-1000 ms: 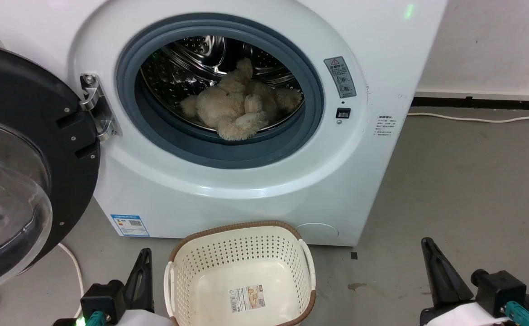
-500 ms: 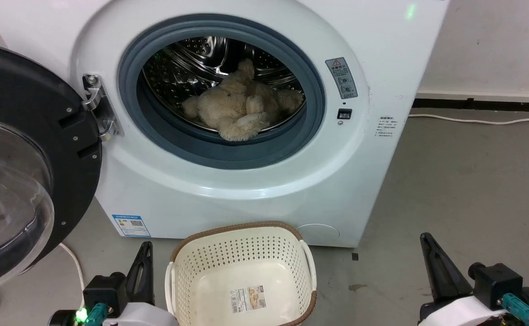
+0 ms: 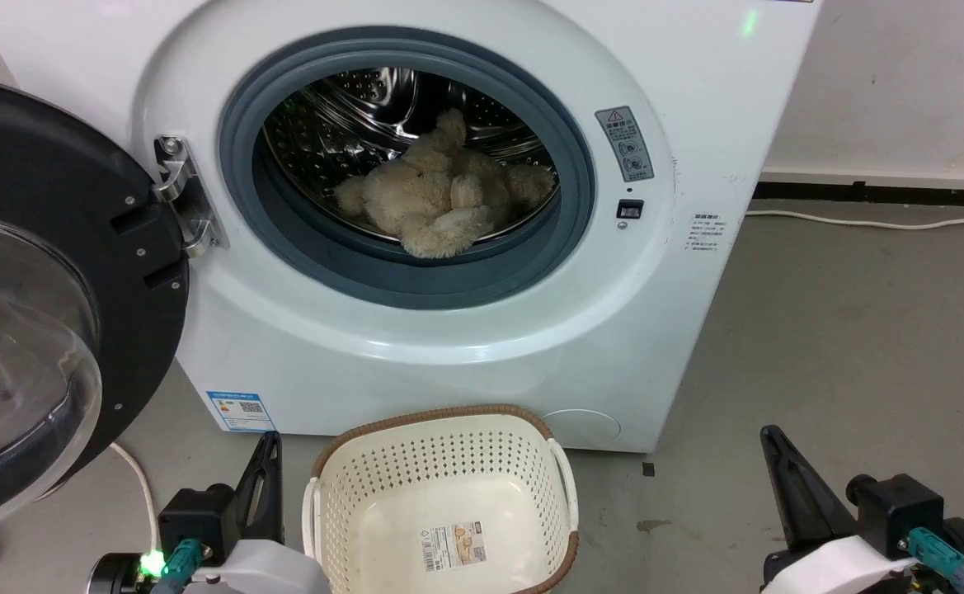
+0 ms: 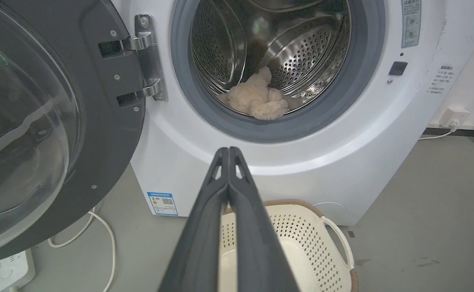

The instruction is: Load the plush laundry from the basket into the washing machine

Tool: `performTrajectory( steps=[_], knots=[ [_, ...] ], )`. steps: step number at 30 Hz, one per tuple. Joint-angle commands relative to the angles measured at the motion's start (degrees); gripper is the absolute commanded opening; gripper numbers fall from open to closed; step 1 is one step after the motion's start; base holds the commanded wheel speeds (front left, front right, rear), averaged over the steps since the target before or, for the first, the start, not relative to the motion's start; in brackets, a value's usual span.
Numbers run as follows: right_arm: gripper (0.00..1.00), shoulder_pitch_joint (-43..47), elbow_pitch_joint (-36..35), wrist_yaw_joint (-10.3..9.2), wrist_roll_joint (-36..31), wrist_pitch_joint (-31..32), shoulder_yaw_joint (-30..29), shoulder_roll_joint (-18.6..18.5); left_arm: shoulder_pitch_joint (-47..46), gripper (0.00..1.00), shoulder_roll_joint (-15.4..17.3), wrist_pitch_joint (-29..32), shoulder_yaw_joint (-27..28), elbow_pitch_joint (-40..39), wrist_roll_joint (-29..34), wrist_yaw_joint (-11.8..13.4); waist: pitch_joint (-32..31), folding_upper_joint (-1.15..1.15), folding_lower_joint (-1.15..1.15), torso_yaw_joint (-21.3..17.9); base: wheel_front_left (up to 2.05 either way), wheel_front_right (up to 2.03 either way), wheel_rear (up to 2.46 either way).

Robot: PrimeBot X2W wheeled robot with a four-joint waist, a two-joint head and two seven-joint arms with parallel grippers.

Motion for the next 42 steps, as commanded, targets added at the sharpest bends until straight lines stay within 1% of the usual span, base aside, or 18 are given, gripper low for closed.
performTrajectory(
  steps=[1, 29, 42],
  knots=[
    [0.00, -1.2, -0.4, 0.03, -0.7, 0.4, -0.1, 0.0, -0.8, 0.00, 0.0, 0.3, 0.3, -0.4, 0.6, -0.3, 0.0, 0.00, 0.00, 0.0, 0.00, 0.00, 0.00],
    [0.00, -2.6, -0.8, 0.04, -3.3, 3.7, -0.6, 0.0, -2.3, 0.00, -0.5, 3.6, 1.0, -1.7, 4.0, -0.7, -0.3, 0.00, 0.00, 0.4, 0.00, 0.00, 0.00],
    [0.00, -2.7, -0.8, 0.05, -3.4, 3.8, -0.6, 0.0, -2.3, 0.00, -0.5, 3.7, 1.0, -1.7, 4.1, -0.8, -0.3, 0.00, 0.00, 0.4, 0.00, 0.00, 0.00]
  ],
)
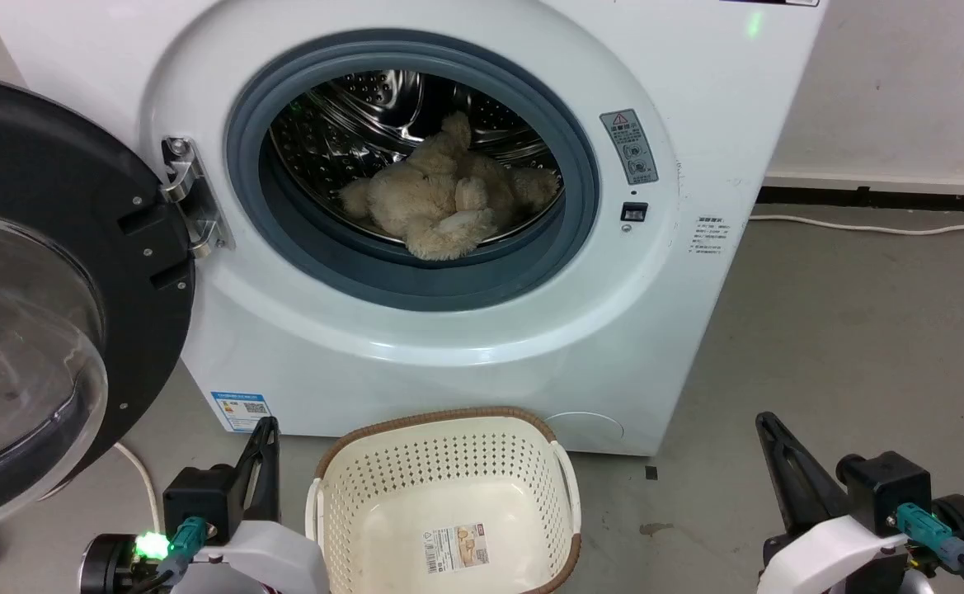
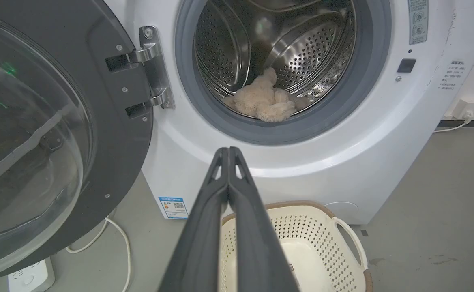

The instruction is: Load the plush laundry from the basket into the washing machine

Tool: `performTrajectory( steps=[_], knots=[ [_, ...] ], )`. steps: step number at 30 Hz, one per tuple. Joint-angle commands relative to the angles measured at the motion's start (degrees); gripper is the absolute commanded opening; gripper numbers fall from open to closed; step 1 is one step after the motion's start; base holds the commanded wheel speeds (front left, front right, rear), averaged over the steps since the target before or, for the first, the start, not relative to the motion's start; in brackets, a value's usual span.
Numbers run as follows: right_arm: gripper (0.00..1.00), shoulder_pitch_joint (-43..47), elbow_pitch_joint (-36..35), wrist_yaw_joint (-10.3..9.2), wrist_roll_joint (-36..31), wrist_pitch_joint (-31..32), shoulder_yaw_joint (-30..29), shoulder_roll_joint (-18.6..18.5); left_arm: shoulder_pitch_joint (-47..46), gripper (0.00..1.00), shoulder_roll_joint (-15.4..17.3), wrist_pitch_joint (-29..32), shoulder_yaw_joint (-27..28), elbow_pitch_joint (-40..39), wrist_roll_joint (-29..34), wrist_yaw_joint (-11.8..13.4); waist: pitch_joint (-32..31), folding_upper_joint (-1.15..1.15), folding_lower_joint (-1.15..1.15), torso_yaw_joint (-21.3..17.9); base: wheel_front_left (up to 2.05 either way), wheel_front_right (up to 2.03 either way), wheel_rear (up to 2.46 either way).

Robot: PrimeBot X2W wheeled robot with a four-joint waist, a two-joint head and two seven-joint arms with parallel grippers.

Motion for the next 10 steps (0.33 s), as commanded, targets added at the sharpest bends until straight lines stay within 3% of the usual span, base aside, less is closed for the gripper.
performTrajectory(
  steps=[1, 10],
  knots=[
    [0.00, -0.7, -0.3, 0.03, -0.4, 0.1, -0.2, 0.0, -0.9, 0.00, -0.1, 0.0, 0.0, -0.3, 0.5, -0.2, 0.0, 0.00, 0.00, 0.0, 0.00, 0.00, 0.00],
    [0.00, -0.7, -0.3, 0.03, -0.4, 0.1, -0.2, 0.0, -0.9, 0.00, -0.1, 0.0, 0.0, -0.3, 0.5, -0.2, 0.0, 0.00, 0.00, 0.0, 0.00, 0.00, 0.00]
  ],
)
